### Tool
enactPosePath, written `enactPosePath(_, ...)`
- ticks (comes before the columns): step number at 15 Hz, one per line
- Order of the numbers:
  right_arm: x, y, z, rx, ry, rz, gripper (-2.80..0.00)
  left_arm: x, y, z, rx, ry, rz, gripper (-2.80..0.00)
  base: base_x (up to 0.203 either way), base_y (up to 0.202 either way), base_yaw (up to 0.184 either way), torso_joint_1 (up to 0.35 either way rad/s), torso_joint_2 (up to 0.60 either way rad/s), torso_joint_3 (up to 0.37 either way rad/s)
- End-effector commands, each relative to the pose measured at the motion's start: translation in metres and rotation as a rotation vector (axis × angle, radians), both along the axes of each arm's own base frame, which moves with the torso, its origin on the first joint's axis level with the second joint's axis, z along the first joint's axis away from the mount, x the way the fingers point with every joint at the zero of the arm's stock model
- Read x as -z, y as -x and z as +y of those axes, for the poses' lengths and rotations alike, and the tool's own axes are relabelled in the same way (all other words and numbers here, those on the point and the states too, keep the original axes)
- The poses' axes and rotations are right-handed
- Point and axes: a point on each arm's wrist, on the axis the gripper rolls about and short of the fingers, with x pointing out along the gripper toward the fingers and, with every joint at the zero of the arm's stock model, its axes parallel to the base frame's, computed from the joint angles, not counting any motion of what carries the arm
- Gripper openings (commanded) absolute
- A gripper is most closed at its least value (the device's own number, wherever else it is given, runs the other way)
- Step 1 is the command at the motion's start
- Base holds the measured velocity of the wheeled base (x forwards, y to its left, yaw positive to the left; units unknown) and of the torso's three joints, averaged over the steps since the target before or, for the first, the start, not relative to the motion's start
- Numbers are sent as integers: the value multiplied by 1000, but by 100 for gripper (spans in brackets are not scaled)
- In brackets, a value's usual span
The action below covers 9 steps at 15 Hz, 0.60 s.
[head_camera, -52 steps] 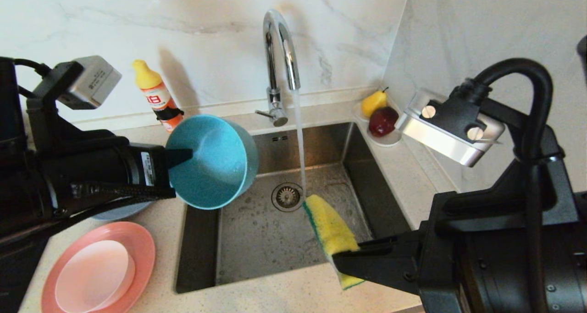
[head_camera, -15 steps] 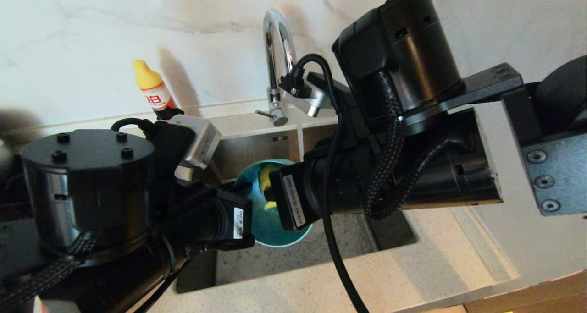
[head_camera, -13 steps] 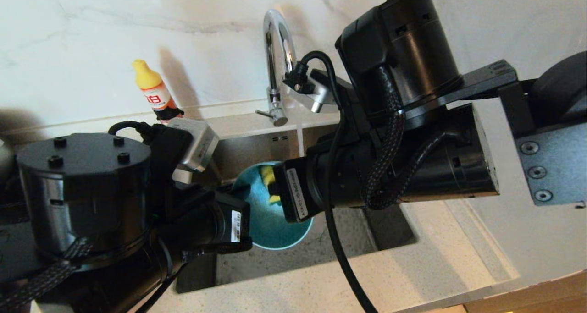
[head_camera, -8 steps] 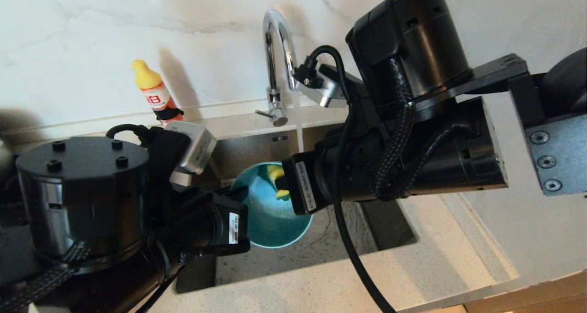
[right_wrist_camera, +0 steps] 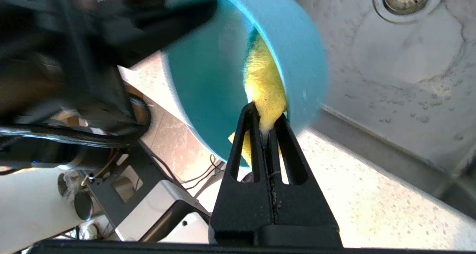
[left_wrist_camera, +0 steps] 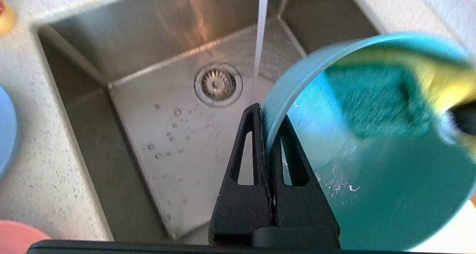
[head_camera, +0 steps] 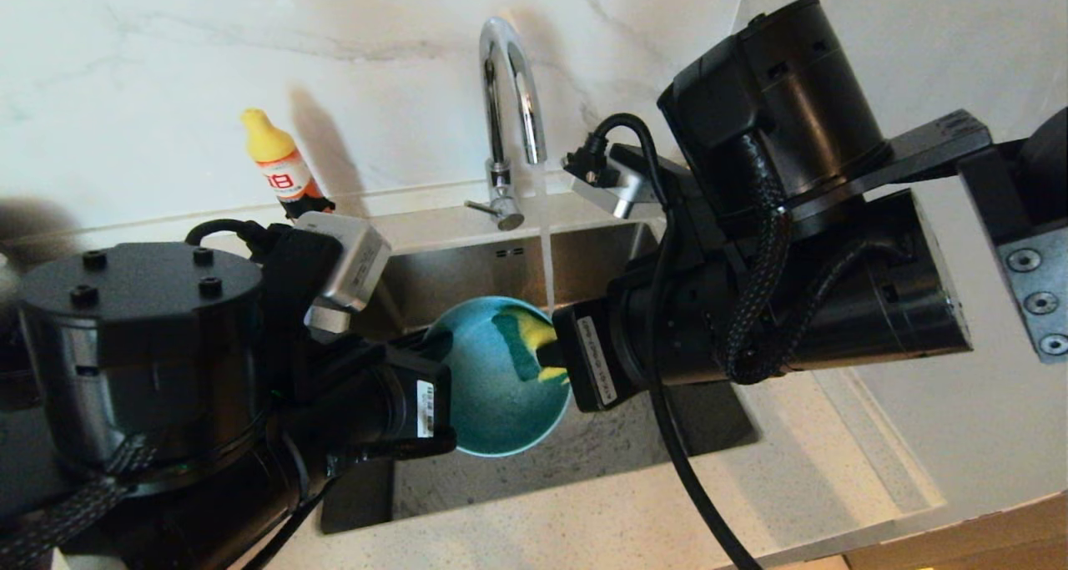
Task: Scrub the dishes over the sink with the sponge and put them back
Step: Wipe the bowl
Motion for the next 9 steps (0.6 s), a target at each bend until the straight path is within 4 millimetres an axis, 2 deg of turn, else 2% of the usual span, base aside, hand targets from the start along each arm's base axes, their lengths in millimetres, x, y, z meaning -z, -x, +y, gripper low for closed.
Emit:
enactPosePath(1, 4, 3, 2, -11, 18, 17, -280, -3, -4, -1, -12, 17, -31, -280, 0, 0, 0, 0, 0, 0)
enactPosePath(5, 4, 13, 8, -45, 34, 33, -280, -2, -14, -6, -58, 18, -89, -280, 0, 0, 0, 0, 0, 0)
enactPosePath(9, 5, 26, 18, -101, 36, 35, -280, 6, -15, -8, -59, 2, -73, -280, 0, 0, 0, 0, 0, 0)
